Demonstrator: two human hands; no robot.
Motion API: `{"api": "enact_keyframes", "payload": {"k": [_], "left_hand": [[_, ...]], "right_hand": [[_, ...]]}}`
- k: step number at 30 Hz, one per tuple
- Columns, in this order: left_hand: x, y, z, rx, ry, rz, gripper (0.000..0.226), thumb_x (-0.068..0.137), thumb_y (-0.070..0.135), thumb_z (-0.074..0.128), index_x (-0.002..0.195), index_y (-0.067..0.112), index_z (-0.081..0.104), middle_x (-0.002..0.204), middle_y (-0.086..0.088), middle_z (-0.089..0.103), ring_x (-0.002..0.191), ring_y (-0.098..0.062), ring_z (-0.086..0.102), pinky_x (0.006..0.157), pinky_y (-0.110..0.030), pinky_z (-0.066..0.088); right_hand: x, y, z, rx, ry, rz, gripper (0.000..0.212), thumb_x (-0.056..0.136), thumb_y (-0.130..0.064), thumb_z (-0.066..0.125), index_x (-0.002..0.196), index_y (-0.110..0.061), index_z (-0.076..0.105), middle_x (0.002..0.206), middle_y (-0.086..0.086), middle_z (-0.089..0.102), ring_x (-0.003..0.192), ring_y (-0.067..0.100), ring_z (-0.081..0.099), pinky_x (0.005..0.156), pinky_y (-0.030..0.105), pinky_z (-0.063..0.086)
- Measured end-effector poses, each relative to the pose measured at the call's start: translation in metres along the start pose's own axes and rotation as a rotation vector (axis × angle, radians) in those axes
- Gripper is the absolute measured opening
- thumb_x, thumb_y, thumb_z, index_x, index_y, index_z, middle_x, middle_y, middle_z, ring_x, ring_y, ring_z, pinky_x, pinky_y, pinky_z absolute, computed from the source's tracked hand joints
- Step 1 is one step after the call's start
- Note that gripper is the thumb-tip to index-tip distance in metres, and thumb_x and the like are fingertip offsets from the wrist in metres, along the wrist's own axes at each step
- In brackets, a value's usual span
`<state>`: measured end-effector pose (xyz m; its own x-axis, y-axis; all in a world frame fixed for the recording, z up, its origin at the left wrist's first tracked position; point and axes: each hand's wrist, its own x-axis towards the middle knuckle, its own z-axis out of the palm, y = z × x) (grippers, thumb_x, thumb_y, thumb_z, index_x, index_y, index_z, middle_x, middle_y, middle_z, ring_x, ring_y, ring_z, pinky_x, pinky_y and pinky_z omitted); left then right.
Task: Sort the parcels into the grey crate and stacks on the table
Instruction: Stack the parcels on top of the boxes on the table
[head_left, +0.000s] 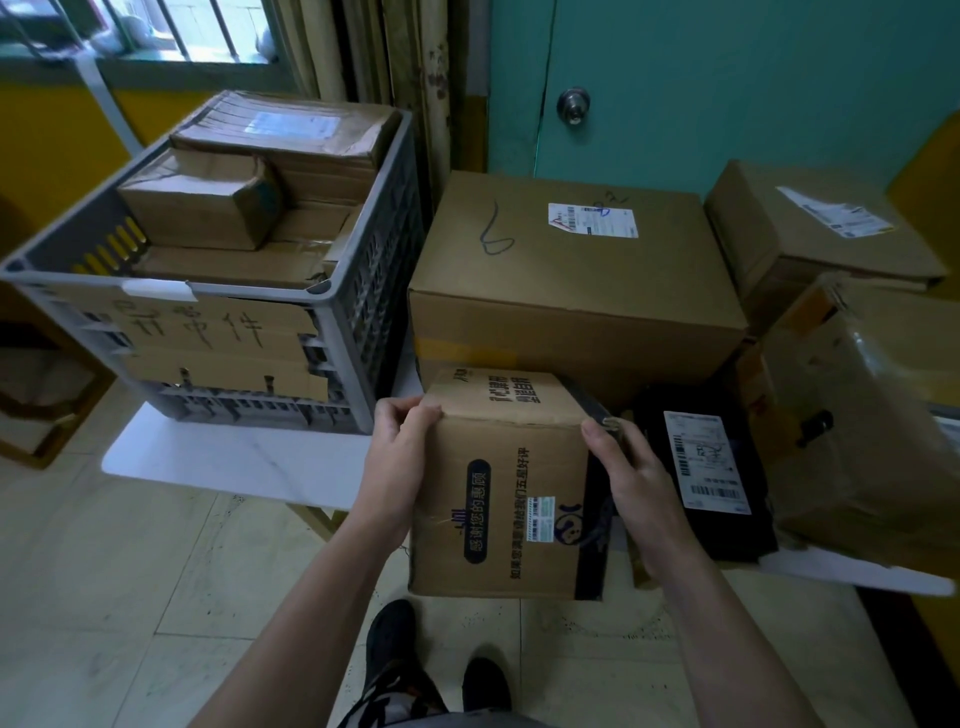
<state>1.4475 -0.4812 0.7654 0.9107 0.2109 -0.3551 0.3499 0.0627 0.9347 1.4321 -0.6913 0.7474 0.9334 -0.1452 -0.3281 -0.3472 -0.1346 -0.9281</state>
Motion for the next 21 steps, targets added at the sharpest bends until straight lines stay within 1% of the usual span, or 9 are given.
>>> {"api": "enact_keyframes", "payload": {"k": [3, 5, 6, 8, 11, 14, 17, 21], "left_hand": [[0.001, -0.001, 0.000, 0.023, 0.004, 0.013, 0.016, 0.099, 0.034, 0.052, 0.112, 0.024, 0.051, 0.107, -0.003, 0.055, 0.095, -0.017, 0.056, 0.070, -0.032, 0.044], [0.001, -0.002, -0.001, 0.025, 0.007, 0.016, 0.012, 0.099, 0.032, 0.053, 0.108, 0.025, 0.051, 0.108, -0.004, 0.056, 0.096, -0.018, 0.055, 0.072, -0.033, 0.044], [0.001, -0.002, -0.001, 0.021, 0.010, 0.018, 0.011, 0.098, 0.031, 0.053, 0.107, 0.025, 0.052, 0.107, -0.004, 0.056, 0.095, -0.018, 0.055, 0.071, -0.033, 0.045], [-0.001, -0.002, -0.001, 0.020, 0.013, 0.022, 0.012, 0.098, 0.027, 0.053, 0.109, 0.021, 0.052, 0.105, -0.004, 0.055, 0.093, -0.017, 0.055, 0.068, -0.033, 0.044], [-0.003, -0.004, 0.000, 0.035, 0.015, 0.022, 0.016, 0.098, 0.024, 0.052, 0.112, 0.019, 0.051, 0.105, -0.004, 0.054, 0.092, -0.018, 0.054, 0.069, -0.033, 0.044], [-0.005, -0.006, 0.001, 0.046, 0.032, 0.012, 0.012, 0.096, 0.021, 0.051, 0.108, 0.022, 0.051, 0.105, -0.003, 0.053, 0.093, -0.017, 0.052, 0.071, -0.036, 0.042], [-0.009, -0.009, 0.002, 0.048, 0.050, 0.015, 0.015, 0.096, 0.018, 0.050, 0.111, 0.020, 0.051, 0.104, 0.000, 0.051, 0.092, -0.013, 0.049, 0.070, -0.035, 0.038], [-0.011, -0.009, 0.003, 0.071, 0.056, 0.029, 0.014, 0.097, 0.019, 0.048, 0.111, 0.021, 0.050, 0.105, 0.002, 0.051, 0.093, -0.011, 0.048, 0.069, -0.034, 0.037]], "right_hand": [[0.002, 0.002, -0.002, 0.006, 0.001, 0.011, 0.056, 0.070, -0.071, 0.059, 0.112, -0.034, 0.059, 0.108, -0.006, 0.067, 0.101, 0.015, 0.064, 0.085, 0.039, 0.053], [0.003, 0.001, -0.003, 0.017, -0.010, 0.029, 0.059, 0.071, -0.073, 0.067, 0.113, -0.032, 0.058, 0.108, -0.005, 0.068, 0.100, 0.016, 0.065, 0.082, 0.037, 0.053], [0.003, 0.001, -0.004, 0.020, -0.021, 0.032, 0.060, 0.071, -0.072, 0.068, 0.114, -0.032, 0.057, 0.108, -0.004, 0.068, 0.100, 0.017, 0.066, 0.079, 0.036, 0.052], [0.002, -0.001, -0.004, 0.035, -0.044, 0.038, 0.059, 0.069, -0.067, 0.063, 0.117, -0.034, 0.056, 0.108, -0.003, 0.068, 0.099, 0.017, 0.066, 0.075, 0.034, 0.050], [-0.003, -0.002, -0.005, 0.048, -0.082, 0.051, 0.063, 0.070, -0.065, 0.068, 0.123, -0.035, 0.051, 0.109, -0.005, 0.065, 0.098, 0.014, 0.064, 0.072, 0.032, 0.047], [-0.005, -0.002, -0.007, 0.061, -0.131, 0.080, 0.070, 0.068, -0.060, 0.061, 0.131, -0.035, 0.045, 0.117, -0.004, 0.061, 0.103, 0.014, 0.060, 0.073, 0.034, 0.046], [-0.006, -0.003, -0.010, 0.063, -0.159, 0.102, 0.072, 0.067, -0.057, 0.059, 0.133, -0.033, 0.042, 0.114, -0.005, 0.060, 0.102, 0.014, 0.059, 0.073, 0.033, 0.045], [-0.005, -0.001, -0.011, 0.042, -0.166, 0.091, 0.074, 0.067, -0.058, 0.059, 0.135, -0.033, 0.042, 0.113, -0.004, 0.062, 0.103, 0.014, 0.059, 0.074, 0.033, 0.044]]}}
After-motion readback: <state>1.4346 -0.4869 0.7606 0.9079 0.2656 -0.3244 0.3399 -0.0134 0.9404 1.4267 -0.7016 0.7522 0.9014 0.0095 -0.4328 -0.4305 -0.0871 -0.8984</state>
